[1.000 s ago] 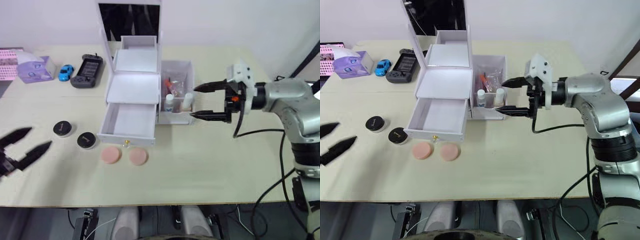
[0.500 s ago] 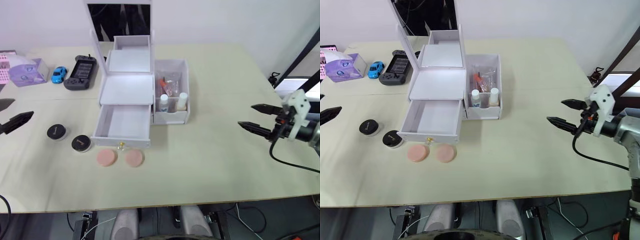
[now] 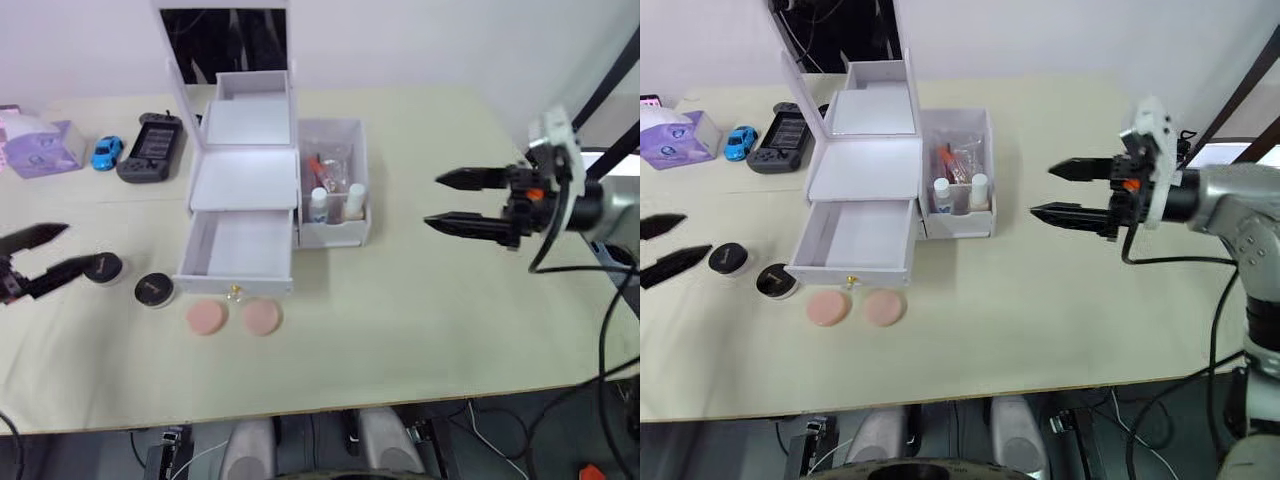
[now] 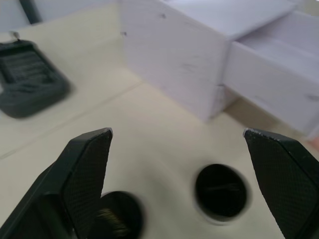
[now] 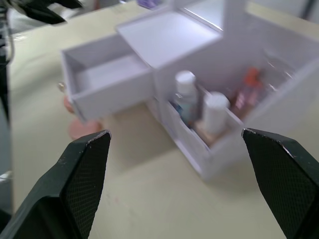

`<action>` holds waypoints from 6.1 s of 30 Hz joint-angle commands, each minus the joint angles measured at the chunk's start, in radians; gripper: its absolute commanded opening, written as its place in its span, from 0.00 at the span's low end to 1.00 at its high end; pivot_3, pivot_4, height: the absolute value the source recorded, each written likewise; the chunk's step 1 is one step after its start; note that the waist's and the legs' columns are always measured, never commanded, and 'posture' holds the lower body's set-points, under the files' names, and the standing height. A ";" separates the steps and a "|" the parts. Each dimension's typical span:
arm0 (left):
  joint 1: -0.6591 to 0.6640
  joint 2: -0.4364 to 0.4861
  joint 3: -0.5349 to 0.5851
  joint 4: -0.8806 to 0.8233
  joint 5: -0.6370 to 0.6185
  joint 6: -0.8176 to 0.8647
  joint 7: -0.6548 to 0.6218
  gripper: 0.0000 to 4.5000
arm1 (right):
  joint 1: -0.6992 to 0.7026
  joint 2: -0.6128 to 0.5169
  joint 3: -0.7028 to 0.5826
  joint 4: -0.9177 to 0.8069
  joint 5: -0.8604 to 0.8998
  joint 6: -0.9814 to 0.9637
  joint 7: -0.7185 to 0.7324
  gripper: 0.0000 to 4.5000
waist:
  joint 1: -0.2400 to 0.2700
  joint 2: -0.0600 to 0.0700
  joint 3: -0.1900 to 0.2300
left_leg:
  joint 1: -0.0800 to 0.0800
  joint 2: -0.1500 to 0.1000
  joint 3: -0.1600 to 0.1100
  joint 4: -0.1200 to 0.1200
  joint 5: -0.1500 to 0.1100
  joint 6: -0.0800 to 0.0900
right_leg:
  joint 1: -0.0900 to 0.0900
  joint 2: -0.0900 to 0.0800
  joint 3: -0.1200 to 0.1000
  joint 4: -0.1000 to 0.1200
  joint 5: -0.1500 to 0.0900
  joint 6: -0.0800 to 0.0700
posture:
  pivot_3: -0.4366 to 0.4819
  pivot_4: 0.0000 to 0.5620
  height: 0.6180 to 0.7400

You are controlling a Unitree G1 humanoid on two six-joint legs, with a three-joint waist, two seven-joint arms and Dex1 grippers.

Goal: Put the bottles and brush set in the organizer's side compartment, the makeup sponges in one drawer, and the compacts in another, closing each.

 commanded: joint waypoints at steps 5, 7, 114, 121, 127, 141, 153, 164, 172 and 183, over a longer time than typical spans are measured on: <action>0.305 -0.067 0.268 -0.566 -0.255 0.340 0.099 0.98 | -0.156 0.094 0.147 -0.027 -0.035 -0.050 0.037 1.00 | 0.003 0.000 0.000 | 0.001 -0.001 0.000 0.001 0.000 0.001 | 0.000 0.001 0.000 0.000 0.000 0.000 | 0.48 0.27 1.00; 0.371 -0.114 0.304 -0.659 -0.301 0.376 0.138 0.98 | -0.167 0.120 0.174 -0.025 -0.066 -0.071 0.022 1.00 | -0.001 0.000 0.000 | 0.002 0.000 0.000 0.003 0.000 0.000 | 0.001 0.001 0.000 0.000 0.000 0.000 | 0.48 0.27 1.00; -0.619 0.173 -0.668 -0.334 -0.034 0.318 0.179 0.60 | 0.122 -0.067 -0.141 -0.349 0.189 0.131 -0.139 1.00 | 0.030 0.006 0.002 | 0.000 -0.026 -0.030 0.000 0.001 0.000 | 0.015 -0.021 -0.026 0.003 -0.014 0.008 | 0.48 0.27 1.00; -0.706 0.039 -0.766 -0.223 0.129 0.253 0.147 0.60 | 0.189 -0.094 -0.218 -0.409 0.262 0.172 -0.227 1.00 | 0.032 0.004 0.001 | -0.001 -0.026 -0.031 0.003 0.001 0.000 | 0.017 -0.022 -0.026 0.003 -0.014 0.007 | 0.48 0.27 1.00; -0.746 -0.040 -0.771 -0.204 0.161 0.255 0.113 0.60 | 0.202 -0.106 -0.235 -0.418 0.293 0.168 -0.280 1.00 | 0.029 0.004 0.001 | -0.001 -0.026 -0.031 0.003 0.001 0.000 | 0.017 -0.022 -0.026 0.003 -0.014 0.008 | 0.48 0.27 1.00; -0.736 -0.047 -0.722 -0.210 0.172 0.275 0.040 0.99 | 0.213 -0.132 -0.201 -0.392 0.279 0.123 -0.284 1.00 | 0.031 0.004 0.001 | 0.000 -0.026 -0.032 0.003 0.001 0.000 | 0.018 -0.022 -0.026 0.004 -0.014 0.008 | 0.48 0.27 1.00; -0.646 0.009 -0.409 -0.190 0.051 0.372 0.100 0.99 | 0.181 -0.112 -0.101 -0.266 0.133 -0.046 -0.192 1.00 | 0.024 0.004 0.001 | 0.001 -0.026 -0.032 0.004 0.001 0.000 | 0.018 -0.021 -0.026 0.006 -0.014 0.008 | 0.48 0.27 1.00; 0.006 -0.032 0.102 -0.137 0.132 0.160 0.123 0.99 | 0.127 -0.081 0.014 -0.017 -0.078 -0.281 -0.014 1.00 | 0.025 0.005 0.001 | 0.001 -0.026 -0.030 0.003 0.001 0.000 | 0.017 -0.023 -0.025 0.006 -0.014 0.008 | 0.48 0.27 1.00; 0.315 -0.191 0.299 -0.125 0.129 0.043 0.181 0.99 | 0.079 -0.044 0.063 0.134 -0.157 -0.343 0.068 1.00 | 0.034 0.003 0.000 | 0.002 -0.026 -0.031 0.004 0.001 0.000 | 0.017 -0.023 -0.026 0.005 -0.014 0.007 | 0.48 0.27 1.00; 0.351 -0.214 0.309 -0.129 0.089 -0.007 0.198 0.99 | 0.112 -0.026 0.030 0.182 -0.187 -0.404 0.101 1.00 | 0.025 0.003 0.000 | 0.002 -0.026 -0.030 0.003 0.001 0.000 | 0.016 -0.024 -0.026 0.005 -0.013 0.006 | 0.48 0.27 1.00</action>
